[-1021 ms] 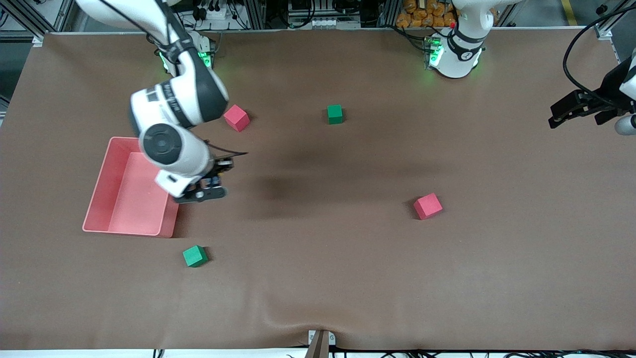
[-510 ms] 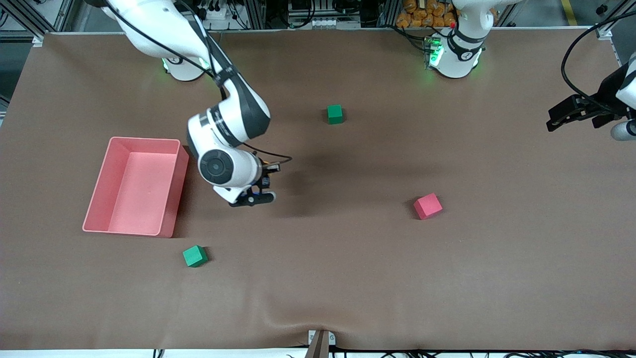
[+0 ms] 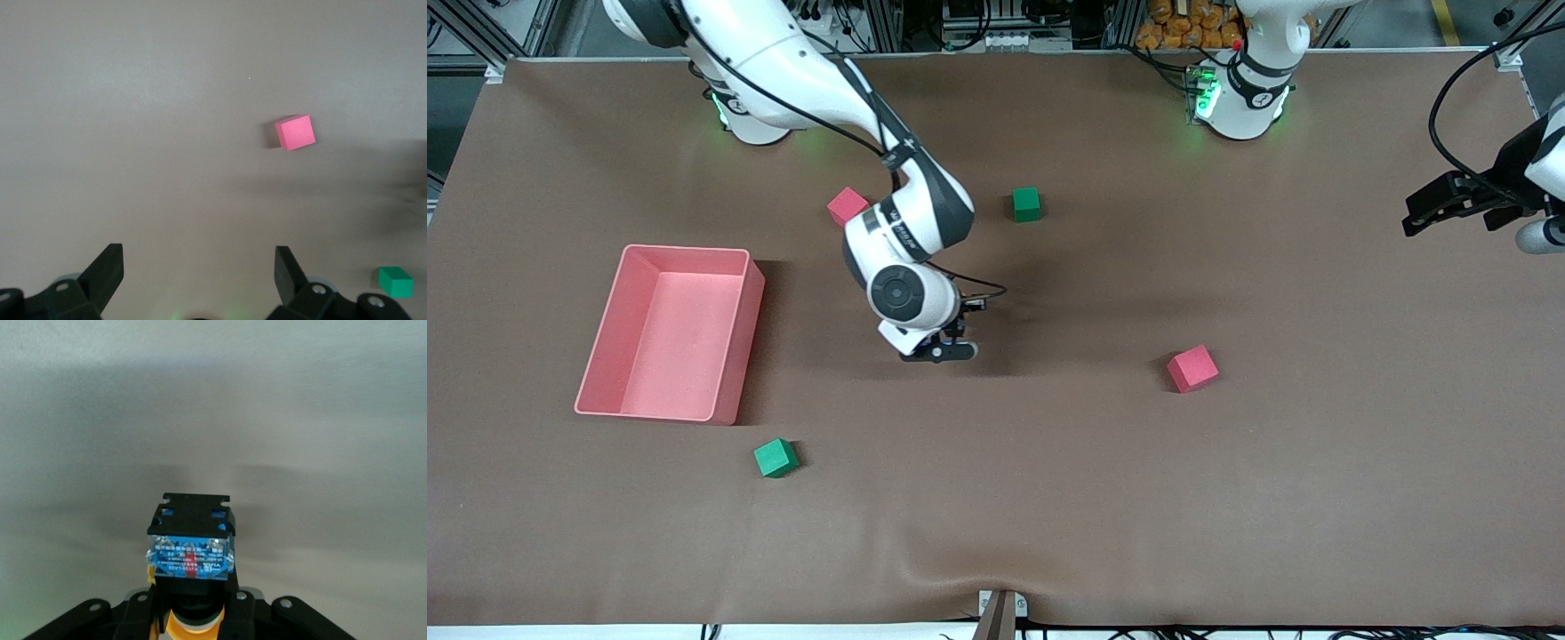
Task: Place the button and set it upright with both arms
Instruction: 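Carry the button to the table middle with the right gripper, then release the button on the table while the left gripper reaches in, then move the left gripper over the button while the right gripper withdraws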
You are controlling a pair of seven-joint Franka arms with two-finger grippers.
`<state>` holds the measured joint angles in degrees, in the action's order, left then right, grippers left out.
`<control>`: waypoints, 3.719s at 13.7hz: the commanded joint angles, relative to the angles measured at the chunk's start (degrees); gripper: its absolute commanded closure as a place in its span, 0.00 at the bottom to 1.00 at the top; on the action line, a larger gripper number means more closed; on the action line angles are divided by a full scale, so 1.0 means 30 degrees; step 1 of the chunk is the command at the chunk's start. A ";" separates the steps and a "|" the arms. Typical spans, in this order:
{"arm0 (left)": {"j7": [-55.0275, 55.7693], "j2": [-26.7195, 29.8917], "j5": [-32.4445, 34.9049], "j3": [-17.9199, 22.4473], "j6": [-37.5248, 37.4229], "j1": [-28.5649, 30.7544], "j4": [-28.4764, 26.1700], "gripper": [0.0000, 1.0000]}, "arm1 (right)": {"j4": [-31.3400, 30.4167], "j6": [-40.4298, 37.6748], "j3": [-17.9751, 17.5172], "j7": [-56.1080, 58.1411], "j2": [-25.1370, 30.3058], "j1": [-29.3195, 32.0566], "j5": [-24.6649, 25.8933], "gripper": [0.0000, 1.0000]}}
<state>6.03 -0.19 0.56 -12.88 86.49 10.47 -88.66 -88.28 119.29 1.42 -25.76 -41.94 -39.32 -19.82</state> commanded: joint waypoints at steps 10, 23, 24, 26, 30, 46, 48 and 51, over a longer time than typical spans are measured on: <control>-0.0341 -0.0317 -0.0185 -0.0161 0.0260 0.0201 0.0170 0.00 | 0.0775 0.0551 0.0318 0.0031 -0.1607 -0.0517 -0.1977 1.00; 0.0010 -0.0845 -0.0156 -0.0220 0.1052 -0.0092 0.0053 0.00 | 0.0599 0.3158 0.0347 0.0904 -0.1401 -0.0487 -0.1422 0.07; -0.0019 -0.0845 -0.0156 -0.0220 0.1051 -0.0092 0.0082 0.00 | 0.0599 0.3071 0.0347 0.1258 -0.1372 -0.0400 -0.1420 0.06; -0.0019 -0.0845 -0.0185 -0.0220 0.1081 -0.0121 0.0141 0.00 | 0.0599 0.2982 0.0347 0.1698 -0.1082 -0.0254 -0.1420 0.02; 0.0010 -0.0815 -0.0185 -0.0308 0.1139 -0.0443 0.0170 0.00 | 0.0716 0.0910 0.0376 0.2229 0.0730 0.0887 -0.1420 0.00; 0.4024 -0.4825 0.0428 -0.2769 0.5909 -0.5451 -0.0035 0.00 | 0.1418 -0.7970 0.0259 0.5709 0.9817 0.8823 0.3588 0.00; 0.4082 -0.5383 0.0518 -0.2827 0.6702 -0.5919 -0.0035 0.00 | 0.1595 -0.8238 0.0288 0.7434 1.0198 0.9995 0.3618 0.00; 0.4870 -0.5998 0.0547 -0.2827 0.6969 -0.6682 -0.0064 0.00 | 0.1596 -0.8297 0.0289 0.9370 1.0667 1.1608 0.4346 0.00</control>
<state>18.42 -17.25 1.04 -21.33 106.67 -8.38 -89.18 -83.56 95.26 3.53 -0.79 -11.24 -7.50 -9.13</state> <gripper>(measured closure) 0.000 0.000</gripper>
